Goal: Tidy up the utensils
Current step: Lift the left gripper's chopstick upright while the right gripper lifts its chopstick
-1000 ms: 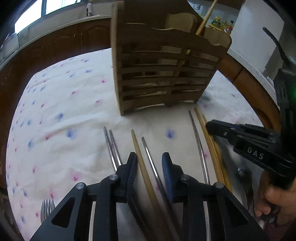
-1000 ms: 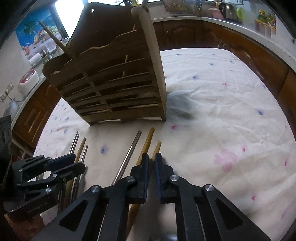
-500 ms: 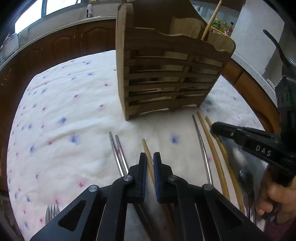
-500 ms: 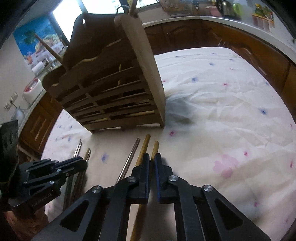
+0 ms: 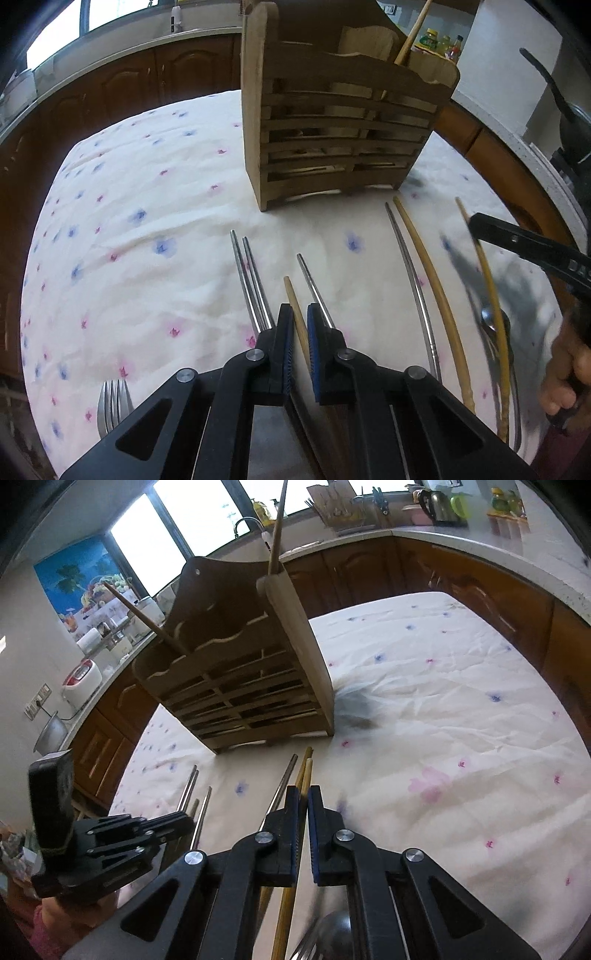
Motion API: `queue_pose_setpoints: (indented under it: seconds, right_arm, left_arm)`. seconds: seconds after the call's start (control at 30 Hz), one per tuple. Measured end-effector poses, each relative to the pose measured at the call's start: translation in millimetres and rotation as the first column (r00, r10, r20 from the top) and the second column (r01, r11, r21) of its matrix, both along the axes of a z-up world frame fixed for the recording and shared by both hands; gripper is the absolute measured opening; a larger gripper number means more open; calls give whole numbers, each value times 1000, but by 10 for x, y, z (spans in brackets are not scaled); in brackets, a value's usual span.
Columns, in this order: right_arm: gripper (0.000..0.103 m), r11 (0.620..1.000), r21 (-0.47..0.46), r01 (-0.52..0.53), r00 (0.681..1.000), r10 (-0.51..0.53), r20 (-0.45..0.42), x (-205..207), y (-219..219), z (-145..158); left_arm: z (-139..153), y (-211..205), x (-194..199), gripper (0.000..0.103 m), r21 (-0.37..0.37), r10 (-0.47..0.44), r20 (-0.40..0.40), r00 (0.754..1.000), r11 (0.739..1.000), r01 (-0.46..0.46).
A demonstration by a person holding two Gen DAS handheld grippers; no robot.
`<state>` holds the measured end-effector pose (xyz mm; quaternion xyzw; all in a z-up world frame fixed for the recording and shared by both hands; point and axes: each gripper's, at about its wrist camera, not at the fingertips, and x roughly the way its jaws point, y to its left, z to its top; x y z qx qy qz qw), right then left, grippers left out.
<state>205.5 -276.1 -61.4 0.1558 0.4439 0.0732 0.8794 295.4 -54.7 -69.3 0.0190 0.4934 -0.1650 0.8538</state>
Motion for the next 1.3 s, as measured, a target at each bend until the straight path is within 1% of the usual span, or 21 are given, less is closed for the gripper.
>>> queue_pose_setpoints:
  seconds: [0.07,0.17,0.3,0.37,0.43,0.53,0.7,0.83,1.0,1.1,1.3]
  right_arm:
    - [4,1000,-1,0,1000,0,-1,6,4,0]
    - [4,1000,5,2,1000,-2,1,6,1,4]
    - [4,1000,11,5,1000,-5,10,-35,-4,48]
    - [4,1000,17,7,1000,-7,19,-72,-8,95]
    - [4,1000,20,8,999,-8,35,-115,-12,170]
    - [4,1000,19,-1,997,-1,75,-191,18,349]
    - [4,1000,7,-17,988,16,154,-317,120,665]
    - [4,1000,-1,-28,978,28,207,-426,180,878]
    - [4,999,-14,-35,962,37,272,-557,238,1136]
    - [4,999,-24,-35,952,41,302,-600,263,1255]
    - [3,999,-41,-33,937,46,348,-663,312,1413]
  left_arm:
    - [5,-59,44,8,29,-11,-2,1000,1000,11]
    - [-2,-119,110,9,54,-24,0,1000,998,24]
    - [-8,-109,116,6,46,-26,13,1000,999,25]
    - [17,-63,83,5,25,-13,18,1000,1000,13]
    - [120,19,-28,5,-26,2,40,999,1000,-1]
    - [365,124,-232,4,-82,15,95,995,997,-7]
    - [798,351,-568,3,-154,37,193,981,988,-7]
    - [1065,508,-869,3,-177,47,258,965,984,-1]
    - [1291,663,-1191,3,-212,61,314,947,977,7]
    - [1399,727,-1341,3,-220,66,340,938,975,11]
    - [1481,813,-1437,3,-247,83,369,926,969,12]
